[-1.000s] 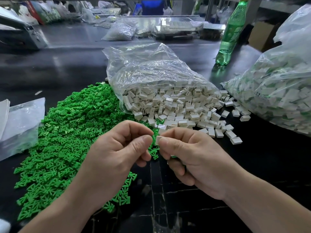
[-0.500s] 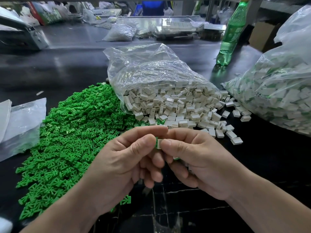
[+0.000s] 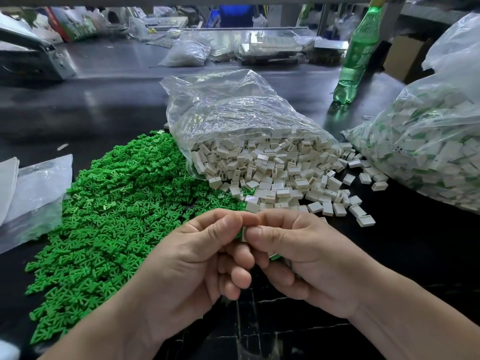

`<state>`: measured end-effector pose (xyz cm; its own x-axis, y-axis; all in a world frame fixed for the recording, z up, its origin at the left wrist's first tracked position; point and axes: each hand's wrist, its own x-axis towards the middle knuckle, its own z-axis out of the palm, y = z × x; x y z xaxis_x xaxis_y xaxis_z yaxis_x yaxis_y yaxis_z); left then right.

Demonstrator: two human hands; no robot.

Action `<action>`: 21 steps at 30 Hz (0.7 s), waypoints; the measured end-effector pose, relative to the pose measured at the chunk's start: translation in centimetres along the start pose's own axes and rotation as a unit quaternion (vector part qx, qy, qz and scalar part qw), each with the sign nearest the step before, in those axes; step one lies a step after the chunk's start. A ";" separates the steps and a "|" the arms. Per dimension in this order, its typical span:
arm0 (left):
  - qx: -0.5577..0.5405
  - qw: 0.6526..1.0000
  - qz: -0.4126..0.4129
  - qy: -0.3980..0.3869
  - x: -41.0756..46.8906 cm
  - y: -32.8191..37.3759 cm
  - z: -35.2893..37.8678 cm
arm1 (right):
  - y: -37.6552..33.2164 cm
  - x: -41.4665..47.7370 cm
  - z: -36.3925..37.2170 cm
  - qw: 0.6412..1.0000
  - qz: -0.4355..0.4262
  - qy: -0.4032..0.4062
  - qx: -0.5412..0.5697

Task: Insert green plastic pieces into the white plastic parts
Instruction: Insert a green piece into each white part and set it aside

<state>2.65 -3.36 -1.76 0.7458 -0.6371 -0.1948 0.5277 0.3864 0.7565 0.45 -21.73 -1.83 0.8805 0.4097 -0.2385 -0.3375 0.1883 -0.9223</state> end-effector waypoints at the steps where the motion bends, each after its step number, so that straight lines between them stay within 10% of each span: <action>1: -0.002 1.000 0.005 -0.003 0.0 -0.1 0.1 | 0.0 0.0 0.0 1.000 0.001 0.002 0.011; 21: 0.004 0.995 0.099 0.003 0.2 -1.0 1.0 | 0.2 -0.1 0.7 0.998 -0.044 0.000 0.038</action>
<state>1.88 -4.54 -1.98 0.8376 -0.5445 -0.0455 0.3664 0.4980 0.7859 0.01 -21.06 -1.80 0.9080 0.3883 -0.1573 -0.2829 0.2912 -0.9139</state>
